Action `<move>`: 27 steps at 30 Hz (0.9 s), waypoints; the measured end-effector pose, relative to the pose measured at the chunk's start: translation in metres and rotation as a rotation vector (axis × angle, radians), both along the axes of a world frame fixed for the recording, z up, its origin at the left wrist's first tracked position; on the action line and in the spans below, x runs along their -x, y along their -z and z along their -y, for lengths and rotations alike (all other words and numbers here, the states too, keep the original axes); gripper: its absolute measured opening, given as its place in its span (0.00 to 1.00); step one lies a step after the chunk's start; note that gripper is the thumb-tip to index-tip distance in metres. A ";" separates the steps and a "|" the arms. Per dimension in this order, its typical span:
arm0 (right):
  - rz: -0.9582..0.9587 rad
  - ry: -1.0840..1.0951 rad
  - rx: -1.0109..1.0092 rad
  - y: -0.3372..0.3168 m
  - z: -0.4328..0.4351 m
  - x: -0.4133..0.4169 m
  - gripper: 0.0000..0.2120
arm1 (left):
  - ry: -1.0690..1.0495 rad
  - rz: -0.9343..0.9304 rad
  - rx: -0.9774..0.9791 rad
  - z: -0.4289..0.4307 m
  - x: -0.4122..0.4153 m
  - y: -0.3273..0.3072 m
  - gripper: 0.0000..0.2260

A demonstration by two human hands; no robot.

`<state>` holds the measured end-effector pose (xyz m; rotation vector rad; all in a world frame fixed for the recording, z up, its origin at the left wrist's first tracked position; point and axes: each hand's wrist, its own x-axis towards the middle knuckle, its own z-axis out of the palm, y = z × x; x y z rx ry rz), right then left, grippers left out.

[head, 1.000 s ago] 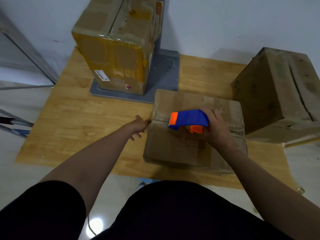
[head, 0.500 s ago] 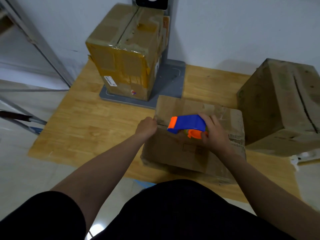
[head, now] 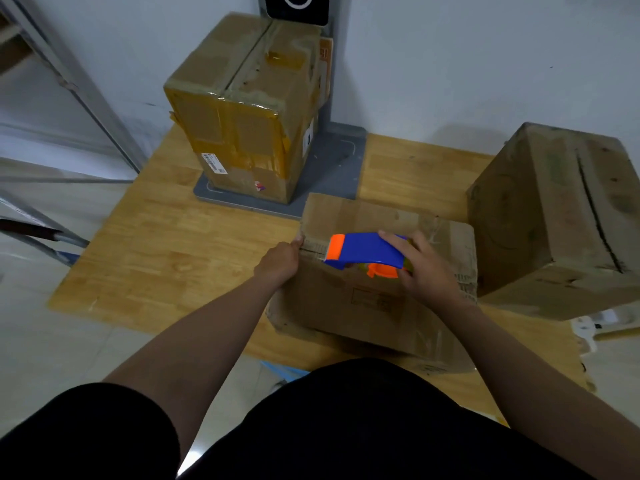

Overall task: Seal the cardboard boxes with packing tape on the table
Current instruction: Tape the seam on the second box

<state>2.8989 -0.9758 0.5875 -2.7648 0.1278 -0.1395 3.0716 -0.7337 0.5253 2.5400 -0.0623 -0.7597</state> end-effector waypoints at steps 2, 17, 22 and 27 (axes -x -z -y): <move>0.000 -0.040 0.014 -0.003 0.003 0.002 0.41 | 0.003 0.004 -0.018 -0.001 0.000 0.000 0.33; -0.080 0.125 0.048 -0.017 0.053 0.048 0.35 | -0.004 0.037 -0.083 -0.004 -0.002 -0.004 0.31; -0.105 0.095 0.026 -0.018 0.036 0.029 0.30 | 0.006 0.055 -0.138 -0.030 -0.018 -0.002 0.31; -0.120 0.092 0.050 -0.015 0.024 0.016 0.28 | 0.005 0.095 -0.129 -0.044 -0.038 -0.003 0.31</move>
